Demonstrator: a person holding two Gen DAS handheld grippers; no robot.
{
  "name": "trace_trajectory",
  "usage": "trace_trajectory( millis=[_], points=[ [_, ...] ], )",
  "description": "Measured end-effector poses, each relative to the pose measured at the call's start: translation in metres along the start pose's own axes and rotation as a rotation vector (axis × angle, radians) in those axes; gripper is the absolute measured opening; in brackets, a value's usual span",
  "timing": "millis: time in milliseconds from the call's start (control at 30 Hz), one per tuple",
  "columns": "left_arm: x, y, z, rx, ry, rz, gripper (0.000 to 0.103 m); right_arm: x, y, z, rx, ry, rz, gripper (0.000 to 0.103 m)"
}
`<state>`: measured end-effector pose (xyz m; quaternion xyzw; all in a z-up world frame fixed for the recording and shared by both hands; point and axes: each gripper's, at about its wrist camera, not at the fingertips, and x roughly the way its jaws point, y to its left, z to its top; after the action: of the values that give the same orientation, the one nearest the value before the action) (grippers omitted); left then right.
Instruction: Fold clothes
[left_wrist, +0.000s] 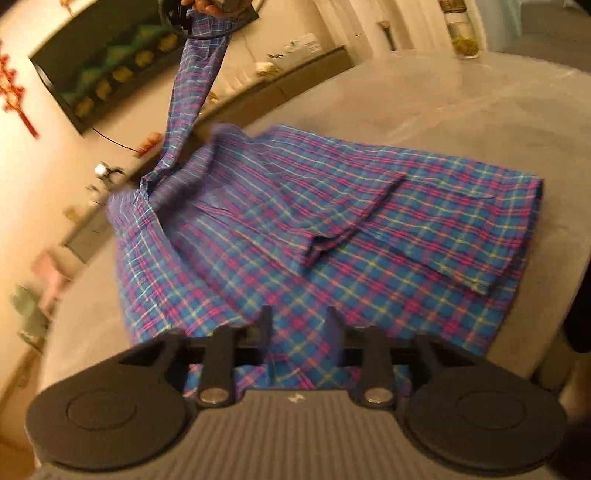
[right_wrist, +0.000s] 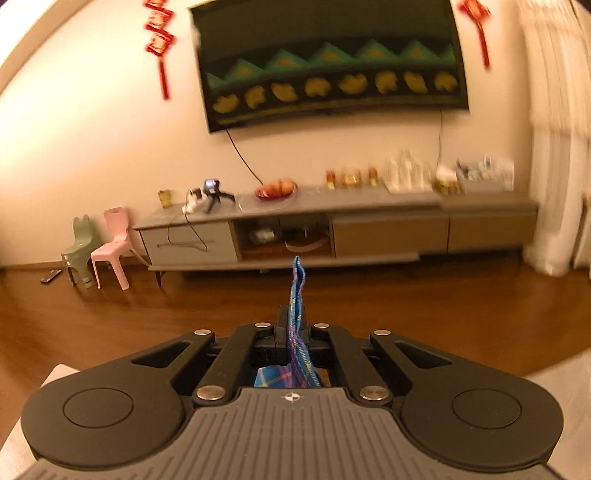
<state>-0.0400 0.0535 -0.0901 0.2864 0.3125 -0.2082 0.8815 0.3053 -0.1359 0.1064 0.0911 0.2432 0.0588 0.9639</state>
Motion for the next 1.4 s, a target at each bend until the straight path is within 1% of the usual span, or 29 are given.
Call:
trace_trajectory(
  millis=[100, 133, 167, 233, 300, 367, 400, 467, 500, 533, 567, 633, 667, 700, 733, 767, 800, 833, 867, 933, 967, 1033, 1100, 1133, 1167, 1233, 1267, 1333, 1400],
  points=[
    [-0.023, 0.04, -0.002, -0.125, -0.06, -0.181, 0.039, -0.001, 0.001, -0.03, -0.007, 0.019, 0.059, 0.0],
    [-0.028, 0.056, 0.0, -0.174, -0.077, -0.226, 0.04, -0.004, 0.004, -0.037, -0.007, 0.017, 0.078, 0.0],
    [-0.031, 0.073, 0.0, -0.223, -0.089, -0.251, 0.042, -0.007, 0.008, -0.045, -0.008, 0.015, 0.098, 0.0],
    [-0.031, 0.114, 0.004, -0.319, -0.111, -0.236, 0.043, -0.016, 0.025, -0.05, -0.018, 0.004, 0.144, 0.0],
    [-0.027, 0.168, 0.006, -0.449, -0.148, -0.153, 0.043, -0.042, 0.056, -0.055, -0.046, -0.023, 0.228, 0.0],
    [-0.018, 0.232, -0.001, -0.655, -0.187, -0.081, 0.04, -0.07, 0.088, -0.061, -0.076, -0.052, 0.315, 0.0],
    [-0.013, 0.265, -0.004, -0.764, -0.206, -0.045, 0.039, -0.09, 0.106, -0.073, -0.106, -0.063, 0.379, 0.0],
    [0.004, 0.312, -0.015, -0.887, -0.236, -0.062, 0.04, -0.128, 0.138, -0.111, -0.181, -0.035, 0.514, 0.0],
    [0.013, 0.334, -0.021, -0.941, -0.25, -0.077, 0.042, -0.144, 0.154, -0.14, -0.237, 0.009, 0.568, 0.0],
    [0.025, 0.347, -0.026, -0.973, -0.246, -0.094, 0.042, -0.152, 0.167, -0.173, -0.304, 0.064, 0.595, 0.0],
    [0.04, 0.351, -0.03, -0.988, -0.227, -0.102, 0.042, -0.159, 0.18, -0.205, -0.373, 0.12, 0.617, 0.0],
    [0.068, 0.352, -0.035, -0.994, -0.188, -0.128, 0.042, -0.159, 0.195, -0.276, -0.535, 0.222, 0.563, 0.001],
    [0.079, 0.348, -0.037, -0.99, -0.168, -0.136, 0.042, -0.155, 0.199, -0.308, -0.611, 0.271, 0.527, 0.006],
    [0.087, 0.344, -0.035, -0.977, -0.139, -0.133, 0.042, -0.155, 0.195, -0.325, -0.641, 0.306, 0.511, 0.009],
    [0.094, 0.339, -0.033, -0.959, -0.109, -0.128, 0.042, -0.156, 0.189, -0.34, -0.661, 0.338, 0.499, 0.021],
    [0.098, 0.333, -0.024, -0.924, -0.102, -0.124, 0.042, -0.157, 0.184, -0.354, -0.681, 0.37, 0.486, 0.04],
    [0.101, 0.327, -0.012, -0.882, -0.105, -0.12, 0.043, -0.164, 0.176, -0.355, -0.654, 0.392, 0.519, 0.051],
    [0.104, 0.32, 0.0, -0.841, -0.108, -0.116, 0.043, -0.173, 0.167, -0.351, -0.618, 0.402, 0.566, 0.067],
    [0.108, 0.314, 0.012, -0.799, -0.111, -0.111, 0.045, -0.184, 0.156, -0.344, -0.582, 0.392, 0.61, 0.074],
    [0.114, 0.301, 0.036, -0.716, -0.116, -0.103, 0.047, -0.201, 0.135, -0.326, -0.499, 0.366, 0.683, 0.075],
    [0.118, 0.295, 0.048, -0.675, -0.118, -0.098, 0.048, -0.206, 0.125, -0.316, -0.454, 0.334, 0.694, 0.075],
    [0.125, 0.282, 0.072, -0.592, -0.123, -0.09, 0.048, -0.204, 0.11, -0.307, -0.42, 0.287, 0.645, 0.073],
    [0.153, 0.266, 0.095, -0.511, -0.101, -0.117, 0.048, -0.194, 0.098, -0.309, -0.431, 0.283, 0.523, 0.068],
    [0.169, 0.255, 0.102, -0.464, -0.076, -0.115, 0.047, -0.188, 0.091, -0.313, -0.44, 0.302, 0.48, 0.062],
    [0.187, 0.25, 0.103, -0.435, -0.034, -0.084, 0.045, -0.183, 0.083, -0.318, -0.45, 0.325, 0.44, 0.061],
    [0.221, 0.242, 0.101, -0.391, 0.062, -0.009, 0.041, -0.177, 0.073, -0.326, -0.478, 0.355, 0.397, 0.061],
    [0.238, 0.239, 0.1, -0.368, 0.109, 0.029, 0.036, -0.175, 0.068, -0.33, -0.492, 0.37, 0.377, 0.061],
    [0.254, 0.251, 0.085, -0.442, 0.144, 0.118, 0.04, -0.17, 0.059, -0.34, -0.515, 0.409, 0.349, 0.062],
    [0.256, 0.267, 0.074, -0.55, 0.163, 0.181, 0.04, -0.171, 0.048, -0.345, -0.541, 0.396, 0.362, 0.062]
  ],
)
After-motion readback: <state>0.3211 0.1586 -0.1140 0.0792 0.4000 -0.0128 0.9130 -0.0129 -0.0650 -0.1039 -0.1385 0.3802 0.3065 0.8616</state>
